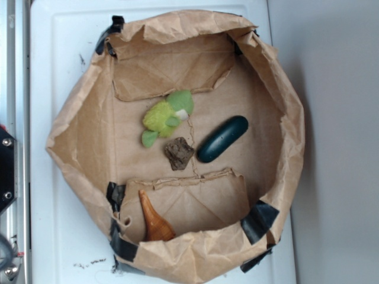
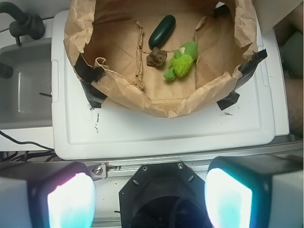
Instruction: Grab the rock.
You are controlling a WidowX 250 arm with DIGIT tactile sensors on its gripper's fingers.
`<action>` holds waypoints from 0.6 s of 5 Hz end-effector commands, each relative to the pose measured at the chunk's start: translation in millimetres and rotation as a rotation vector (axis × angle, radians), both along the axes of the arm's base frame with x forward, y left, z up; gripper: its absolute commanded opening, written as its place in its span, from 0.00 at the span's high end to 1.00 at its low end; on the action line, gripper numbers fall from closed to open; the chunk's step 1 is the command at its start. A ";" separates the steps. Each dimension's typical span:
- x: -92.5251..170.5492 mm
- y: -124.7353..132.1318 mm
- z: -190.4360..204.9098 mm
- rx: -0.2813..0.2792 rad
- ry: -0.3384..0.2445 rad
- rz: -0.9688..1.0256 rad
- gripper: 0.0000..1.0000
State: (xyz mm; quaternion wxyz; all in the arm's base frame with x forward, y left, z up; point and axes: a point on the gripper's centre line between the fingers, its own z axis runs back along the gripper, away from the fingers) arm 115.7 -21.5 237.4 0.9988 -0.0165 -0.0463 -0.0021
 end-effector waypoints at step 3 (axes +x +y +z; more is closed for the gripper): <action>90.4 2.1 -3.5 0.104 -0.029 -0.181 0.00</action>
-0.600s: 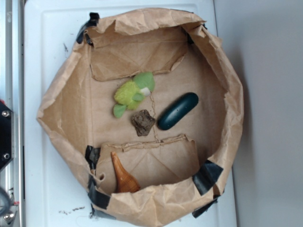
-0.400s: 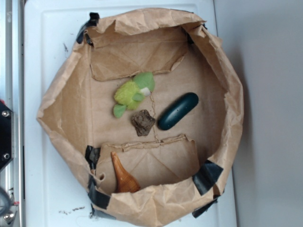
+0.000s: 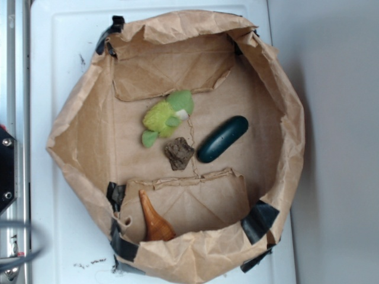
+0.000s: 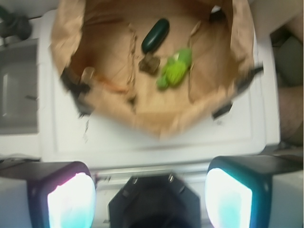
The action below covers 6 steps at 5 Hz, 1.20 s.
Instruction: Grab the rock.
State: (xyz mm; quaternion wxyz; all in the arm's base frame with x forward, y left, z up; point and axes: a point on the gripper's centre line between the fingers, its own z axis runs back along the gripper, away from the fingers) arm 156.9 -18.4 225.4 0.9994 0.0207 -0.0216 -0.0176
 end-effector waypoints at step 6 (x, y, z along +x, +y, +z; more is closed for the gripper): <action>80.4 17.3 -102.5 0.002 -0.123 -0.281 0.00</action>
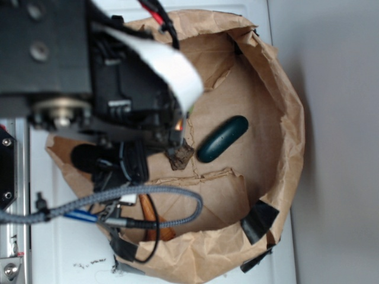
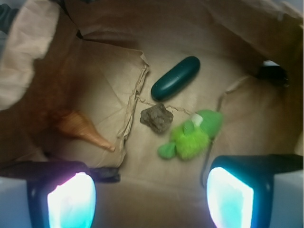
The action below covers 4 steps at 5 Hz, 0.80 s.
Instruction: Grab the rock.
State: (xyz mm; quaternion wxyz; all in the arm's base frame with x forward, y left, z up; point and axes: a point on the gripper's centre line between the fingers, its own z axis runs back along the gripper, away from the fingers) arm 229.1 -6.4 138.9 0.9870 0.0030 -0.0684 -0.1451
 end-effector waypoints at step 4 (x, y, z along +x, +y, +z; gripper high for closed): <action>22.0 4.6 -39.8 0.071 -0.064 -0.126 0.00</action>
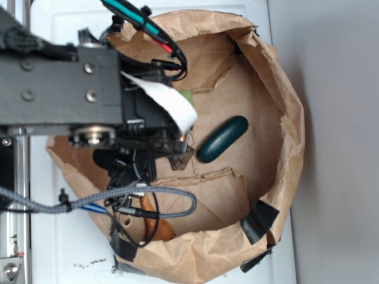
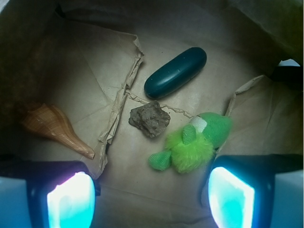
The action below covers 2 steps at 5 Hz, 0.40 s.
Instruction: Grab the rock.
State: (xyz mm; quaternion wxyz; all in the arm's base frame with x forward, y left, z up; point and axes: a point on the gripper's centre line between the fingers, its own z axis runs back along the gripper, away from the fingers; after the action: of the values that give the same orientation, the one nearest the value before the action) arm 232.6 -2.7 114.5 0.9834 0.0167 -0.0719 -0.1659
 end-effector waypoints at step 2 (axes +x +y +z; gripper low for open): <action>29.1 -1.7 -53.7 0.083 -0.055 -0.173 0.00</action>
State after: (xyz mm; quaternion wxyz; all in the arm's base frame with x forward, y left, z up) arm 256.6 3.8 52.9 0.9658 0.0523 -0.0767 -0.2419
